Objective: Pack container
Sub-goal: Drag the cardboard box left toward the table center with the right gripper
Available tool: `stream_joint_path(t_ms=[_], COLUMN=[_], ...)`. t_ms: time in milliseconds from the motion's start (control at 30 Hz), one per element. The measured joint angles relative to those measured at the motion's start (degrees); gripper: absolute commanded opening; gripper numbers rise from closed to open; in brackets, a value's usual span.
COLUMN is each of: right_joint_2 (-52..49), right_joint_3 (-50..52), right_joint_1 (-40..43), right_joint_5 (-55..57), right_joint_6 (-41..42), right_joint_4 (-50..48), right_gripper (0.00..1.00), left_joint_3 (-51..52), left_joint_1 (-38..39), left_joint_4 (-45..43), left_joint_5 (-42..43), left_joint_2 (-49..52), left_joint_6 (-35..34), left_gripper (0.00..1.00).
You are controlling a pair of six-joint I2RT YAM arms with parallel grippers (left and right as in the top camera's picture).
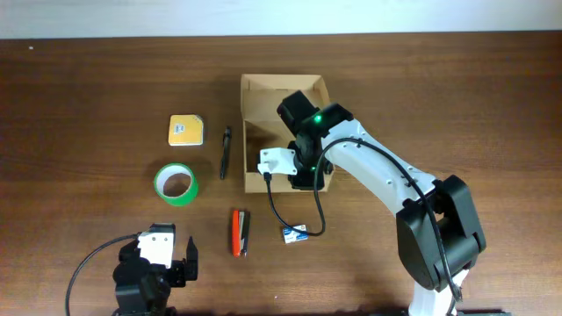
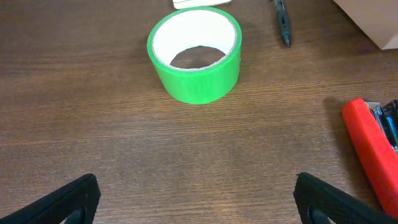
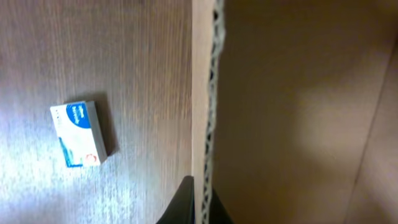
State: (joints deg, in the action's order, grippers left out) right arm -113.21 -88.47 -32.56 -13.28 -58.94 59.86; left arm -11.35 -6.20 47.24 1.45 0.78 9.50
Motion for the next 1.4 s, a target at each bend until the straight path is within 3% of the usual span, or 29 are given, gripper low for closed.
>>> stream_joint_path(t_ms=[533, 567, 633, 667, 700, 1067, 1400], right_joint_2=[-0.7, -0.7, -0.7, -0.7, -0.7, -0.7, -0.7], right_joint_3=[0.3, 0.3, 0.3, 0.3, 0.3, 0.3, 0.4], right_joint_1=[-0.9, -0.9, -0.9, -0.9, -0.9, -1.0, -1.0], right_joint_5=[-0.3, -0.3, -0.4, -0.4, -0.4, -0.4, -0.8], right_joint_6=[0.5, 0.7, 1.7, 1.7, 1.7, 2.2, 7.9], right_joint_4=[-1.4, -1.4, -1.5, -1.6, -1.6, -1.7, -1.6], right_gripper=[0.06, 0.16, 0.57, 0.67, 0.7, 0.75, 0.49], left_joint_3=[0.0, 0.0, 0.0, 0.0, 0.0, 0.0, 0.0], left_joint_1=[0.0, 0.0, 0.0, 0.0, 0.0, 0.0, 0.0], left_joint_4=[0.0, 0.0, 0.0, 0.0, 0.0, 0.0, 0.0], left_joint_5=[0.0, 0.0, 0.0, 0.0, 0.0, 0.0, 0.0], left_joint_2=[0.0, 0.0, 0.0, 0.0, 0.0, 0.0, 0.0], left_joint_6=[0.0, 0.0, 0.0, 0.0, 0.0, 0.0, 0.0], left_gripper=[1.0, 1.0, 1.0, 0.99, 1.0, 1.0, 1.0])
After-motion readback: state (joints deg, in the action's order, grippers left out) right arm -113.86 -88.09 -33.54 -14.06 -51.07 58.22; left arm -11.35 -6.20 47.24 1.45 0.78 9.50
